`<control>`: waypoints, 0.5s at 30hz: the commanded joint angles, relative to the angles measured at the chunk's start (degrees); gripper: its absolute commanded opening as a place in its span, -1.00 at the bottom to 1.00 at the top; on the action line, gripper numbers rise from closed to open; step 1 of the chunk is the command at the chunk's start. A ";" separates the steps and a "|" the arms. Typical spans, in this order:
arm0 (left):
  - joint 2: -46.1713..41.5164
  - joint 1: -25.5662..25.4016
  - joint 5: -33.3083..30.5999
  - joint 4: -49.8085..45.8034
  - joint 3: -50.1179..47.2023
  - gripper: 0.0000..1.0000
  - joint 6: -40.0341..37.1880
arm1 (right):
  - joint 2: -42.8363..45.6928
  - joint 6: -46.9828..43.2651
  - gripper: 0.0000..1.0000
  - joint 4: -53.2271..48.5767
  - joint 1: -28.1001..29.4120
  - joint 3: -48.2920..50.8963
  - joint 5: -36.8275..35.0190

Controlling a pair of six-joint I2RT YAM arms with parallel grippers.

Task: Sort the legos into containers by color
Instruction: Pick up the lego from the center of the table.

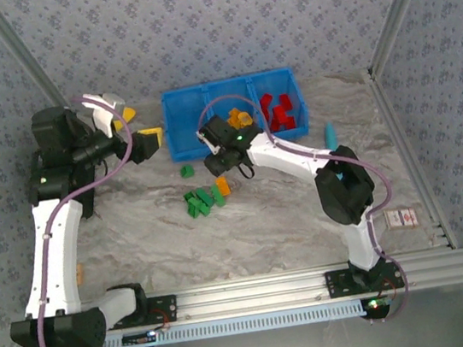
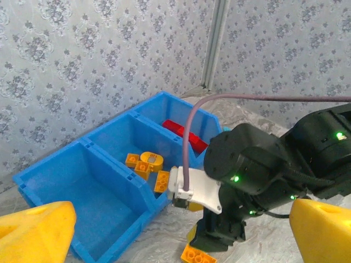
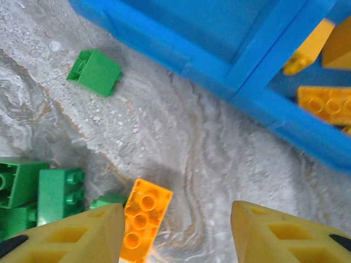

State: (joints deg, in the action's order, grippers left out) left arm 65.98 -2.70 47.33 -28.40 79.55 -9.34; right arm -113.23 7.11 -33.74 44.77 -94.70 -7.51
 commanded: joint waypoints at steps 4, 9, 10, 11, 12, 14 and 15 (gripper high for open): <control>-2.30 -1.24 3.86 1.24 -0.24 1.00 -0.80 | 0.12 11.92 0.21 -2.85 0.89 0.90 2.79; -3.82 -2.89 4.15 -0.15 -0.45 1.00 -2.88 | -2.56 19.78 0.34 -6.66 0.09 -0.59 2.13; -3.96 -3.12 3.77 -0.48 -0.39 1.00 -3.20 | -3.22 20.61 0.39 -7.08 -0.39 -0.82 1.95; -4.01 -3.27 3.56 -0.96 -0.19 1.00 -3.63 | -3.85 21.98 0.42 -7.78 -0.71 -0.86 1.64; -4.10 -3.33 3.43 -1.78 0.17 1.00 -3.98 | -4.09 22.94 0.44 -7.73 -0.96 -0.41 1.36; -4.51 -3.40 2.84 -2.96 0.84 1.00 -4.60 | -4.43 24.01 0.45 -7.01 -1.09 0.27 1.36; -4.86 -3.43 2.53 -2.99 0.81 1.00 -4.71 | -4.61 24.41 0.45 -6.60 -1.17 0.46 1.32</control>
State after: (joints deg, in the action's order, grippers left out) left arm 62.30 -5.91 49.28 -29.78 78.96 -11.92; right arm -116.86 26.68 -38.37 44.05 -94.41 -5.58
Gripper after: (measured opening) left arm 0.998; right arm 0.724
